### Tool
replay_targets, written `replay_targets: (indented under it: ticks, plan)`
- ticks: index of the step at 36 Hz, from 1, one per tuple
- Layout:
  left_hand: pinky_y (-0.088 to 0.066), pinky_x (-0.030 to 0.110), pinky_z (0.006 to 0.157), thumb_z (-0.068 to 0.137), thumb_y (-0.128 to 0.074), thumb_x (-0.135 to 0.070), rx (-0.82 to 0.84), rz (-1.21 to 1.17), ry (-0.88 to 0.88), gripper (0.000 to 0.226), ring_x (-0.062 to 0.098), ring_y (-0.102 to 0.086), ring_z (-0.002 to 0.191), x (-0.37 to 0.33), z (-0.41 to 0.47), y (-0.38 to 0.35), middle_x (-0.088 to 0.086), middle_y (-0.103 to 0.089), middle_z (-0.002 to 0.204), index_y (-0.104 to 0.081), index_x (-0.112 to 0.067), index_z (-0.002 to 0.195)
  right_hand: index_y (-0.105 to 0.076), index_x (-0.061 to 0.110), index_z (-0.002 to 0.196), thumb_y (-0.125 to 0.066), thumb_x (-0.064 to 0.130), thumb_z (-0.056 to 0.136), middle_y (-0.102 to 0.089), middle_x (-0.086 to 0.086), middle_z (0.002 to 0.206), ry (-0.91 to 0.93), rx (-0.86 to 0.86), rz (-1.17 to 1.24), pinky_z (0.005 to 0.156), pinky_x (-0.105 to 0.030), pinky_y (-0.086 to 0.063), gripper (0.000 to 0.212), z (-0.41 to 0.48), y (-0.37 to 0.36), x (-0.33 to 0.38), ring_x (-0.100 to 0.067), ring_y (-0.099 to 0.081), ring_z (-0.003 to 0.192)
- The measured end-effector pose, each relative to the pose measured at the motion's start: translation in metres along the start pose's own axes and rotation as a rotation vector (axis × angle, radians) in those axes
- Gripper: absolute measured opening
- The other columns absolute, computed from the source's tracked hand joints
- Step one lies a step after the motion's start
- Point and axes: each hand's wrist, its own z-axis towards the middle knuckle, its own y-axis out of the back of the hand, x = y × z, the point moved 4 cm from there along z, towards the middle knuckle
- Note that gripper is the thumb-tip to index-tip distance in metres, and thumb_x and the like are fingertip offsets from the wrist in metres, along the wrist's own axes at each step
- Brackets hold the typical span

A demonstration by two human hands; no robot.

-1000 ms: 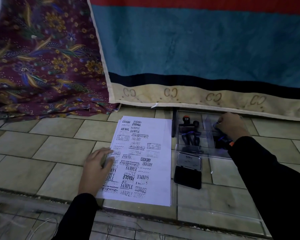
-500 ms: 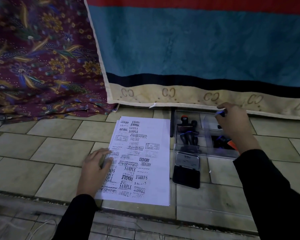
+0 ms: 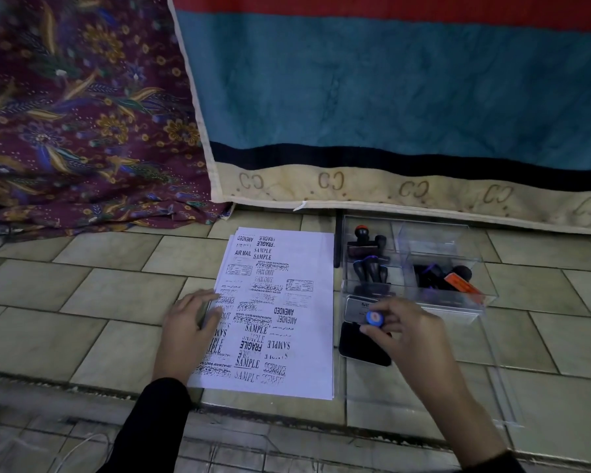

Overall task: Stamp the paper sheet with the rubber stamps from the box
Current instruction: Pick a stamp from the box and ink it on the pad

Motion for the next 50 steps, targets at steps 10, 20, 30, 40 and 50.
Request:
replay_targets:
  ticks: [10, 20, 30, 40, 50]
  plan:
    - [-0.039, 0.031, 0.101, 0.087, -0.054, -0.038, 0.002, 0.013, 0.009, 0.035, 0.015, -0.055, 0.113, -0.001, -0.001, 0.000, -0.008, -0.064, 0.118, -0.069, -0.017, 0.111, -0.068, 0.018, 0.087, -0.081, 0.009, 0.068, -0.065, 0.010, 0.084, 0.045, 0.063, -0.059, 0.063, -0.008, -0.049, 0.025, -0.006, -0.005, 0.000, -0.003, -0.065, 0.069]
    - [-0.043, 0.036, 0.102, 0.087, -0.052, -0.041, -0.001, 0.008, -0.001, 0.037, 0.016, -0.056, 0.112, -0.002, -0.002, 0.000, -0.008, -0.064, 0.118, -0.069, -0.017, 0.110, -0.069, 0.012, 0.089, -0.081, 0.004, 0.068, -0.063, 0.009, 0.089, 0.088, 0.079, -0.107, 0.068, -0.002, -0.047, 0.026, -0.013, -0.011, 0.001, -0.003, -0.063, 0.065]
    - [-0.042, 0.040, 0.102, 0.088, -0.055, -0.036, -0.003, 0.023, 0.010, 0.030, 0.018, -0.054, 0.115, 0.001, -0.002, -0.001, -0.009, -0.064, 0.119, -0.068, -0.020, 0.111, -0.066, 0.012, 0.100, -0.071, 0.005, 0.078, -0.063, 0.002, 0.098, 0.205, 0.028, -0.028, 0.072, -0.011, -0.050, 0.023, 0.037, -0.012, 0.044, -0.005, -0.065, 0.075]
    - [-0.040, 0.032, 0.100, 0.087, -0.051, -0.046, 0.008, 0.006, 0.006, 0.038, 0.014, -0.054, 0.113, 0.005, 0.000, -0.002, -0.010, -0.063, 0.118, -0.068, -0.021, 0.110, -0.060, 0.008, 0.111, -0.056, 0.007, 0.088, -0.060, -0.011, 0.106, 0.215, 0.236, -0.176, 0.080, -0.039, -0.050, 0.023, 0.108, -0.094, 0.046, -0.028, -0.061, 0.091]
    - [-0.040, 0.032, 0.101, 0.087, -0.056, -0.036, -0.010, -0.010, 0.014, 0.031, 0.013, -0.053, 0.115, 0.006, 0.001, -0.002, -0.012, -0.062, 0.117, -0.069, -0.021, 0.110, -0.059, 0.009, 0.108, -0.056, 0.010, 0.088, -0.059, -0.011, 0.104, 0.177, 0.260, -0.231, 0.076, -0.042, -0.052, 0.020, 0.119, -0.111, 0.040, -0.028, -0.059, 0.087]
